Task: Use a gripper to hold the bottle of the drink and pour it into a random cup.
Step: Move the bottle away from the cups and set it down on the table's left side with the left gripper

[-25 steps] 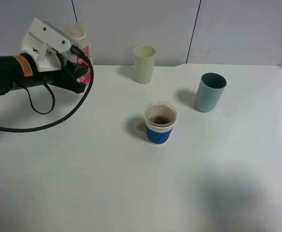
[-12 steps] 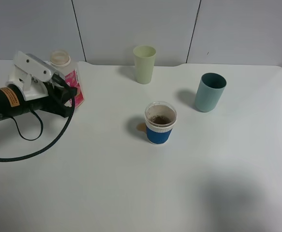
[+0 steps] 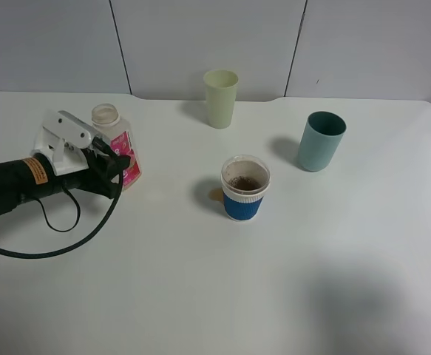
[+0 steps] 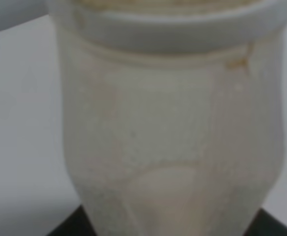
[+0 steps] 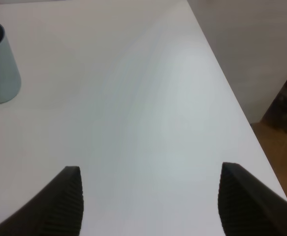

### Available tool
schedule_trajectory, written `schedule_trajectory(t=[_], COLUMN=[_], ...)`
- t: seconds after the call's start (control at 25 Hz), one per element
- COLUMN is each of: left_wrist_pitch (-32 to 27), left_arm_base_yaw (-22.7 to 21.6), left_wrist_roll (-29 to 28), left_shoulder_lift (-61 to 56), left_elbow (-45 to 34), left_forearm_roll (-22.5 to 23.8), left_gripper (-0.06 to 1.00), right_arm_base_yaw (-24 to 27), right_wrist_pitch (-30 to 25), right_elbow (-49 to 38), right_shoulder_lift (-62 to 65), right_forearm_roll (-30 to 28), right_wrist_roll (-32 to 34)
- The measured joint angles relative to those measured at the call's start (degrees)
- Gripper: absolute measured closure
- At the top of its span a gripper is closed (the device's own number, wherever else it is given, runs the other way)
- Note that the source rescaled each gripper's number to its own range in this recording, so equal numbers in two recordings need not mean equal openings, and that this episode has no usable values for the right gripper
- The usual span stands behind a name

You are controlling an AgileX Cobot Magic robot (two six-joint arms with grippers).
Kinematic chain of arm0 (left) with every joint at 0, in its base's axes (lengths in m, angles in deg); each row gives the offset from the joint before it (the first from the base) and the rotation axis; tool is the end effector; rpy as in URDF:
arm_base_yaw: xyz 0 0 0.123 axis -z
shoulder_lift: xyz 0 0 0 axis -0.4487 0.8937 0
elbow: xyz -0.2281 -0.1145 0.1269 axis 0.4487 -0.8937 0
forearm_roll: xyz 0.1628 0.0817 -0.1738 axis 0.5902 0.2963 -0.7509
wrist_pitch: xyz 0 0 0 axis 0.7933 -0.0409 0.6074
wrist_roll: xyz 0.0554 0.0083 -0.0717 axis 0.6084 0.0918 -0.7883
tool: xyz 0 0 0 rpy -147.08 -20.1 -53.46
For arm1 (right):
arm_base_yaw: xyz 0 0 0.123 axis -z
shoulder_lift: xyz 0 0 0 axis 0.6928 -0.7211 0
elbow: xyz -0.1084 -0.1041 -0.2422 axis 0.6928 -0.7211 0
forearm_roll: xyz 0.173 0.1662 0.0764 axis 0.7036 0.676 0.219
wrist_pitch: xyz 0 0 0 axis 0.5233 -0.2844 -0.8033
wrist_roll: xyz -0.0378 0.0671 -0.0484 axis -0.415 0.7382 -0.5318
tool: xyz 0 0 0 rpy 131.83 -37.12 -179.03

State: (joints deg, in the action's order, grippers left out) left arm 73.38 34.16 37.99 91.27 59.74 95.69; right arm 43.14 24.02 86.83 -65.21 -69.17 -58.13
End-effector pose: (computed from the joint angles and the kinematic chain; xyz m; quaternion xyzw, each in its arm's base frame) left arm 0.2659 -0.0739 0.1009 0.2404 0.7827 -0.1695 0.5486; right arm -0.0077 -0.0190 0.2785 0.0426 0.8432 -0.0899 0.5283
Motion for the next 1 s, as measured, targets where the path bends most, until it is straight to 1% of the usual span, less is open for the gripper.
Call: schedule_trajectory(t=[0.2,0.72,0.76,0.8,0.84,0.92,1.0], left_wrist_pitch=[2.5,2.9,2.9,2.9,3.1,3.2,3.2], left_arm_base_yaw=[0.0,0.0,0.0,0.0,0.0,0.0,0.0], left_wrist_roll=[0.0,0.4,0.4,0.4,0.4,0.1,-0.1], left_shoulder_lift=[2.2,2.8,2.8,2.8,2.8,2.8,2.8], left_elbow=[0.0,0.0,0.0,0.0,0.0,0.0,0.0], left_forearm_roll=[1.0,1.0,1.0,1.0,1.0,1.0,1.0], left_gripper=[0.9,0.9,0.86,0.79,0.67,0.35,0.12], right_arm_base_yaw=[0.0,0.0,0.0,0.0,0.0,0.0,0.0], right_wrist_pitch=[0.0,0.0,0.0,0.0,0.0,0.0,0.0], right_elbow=[0.0,0.0,0.0,0.0,0.0,0.0,0.0], right_shoulder_lift=[0.0,0.0,0.0,0.0,0.0,0.0,0.0], right_forearm_roll=[0.0,0.0,0.0,0.0,0.0,0.0,0.0], right_wrist_roll=[0.0,0.0,0.0,0.0,0.0,0.0,0.0])
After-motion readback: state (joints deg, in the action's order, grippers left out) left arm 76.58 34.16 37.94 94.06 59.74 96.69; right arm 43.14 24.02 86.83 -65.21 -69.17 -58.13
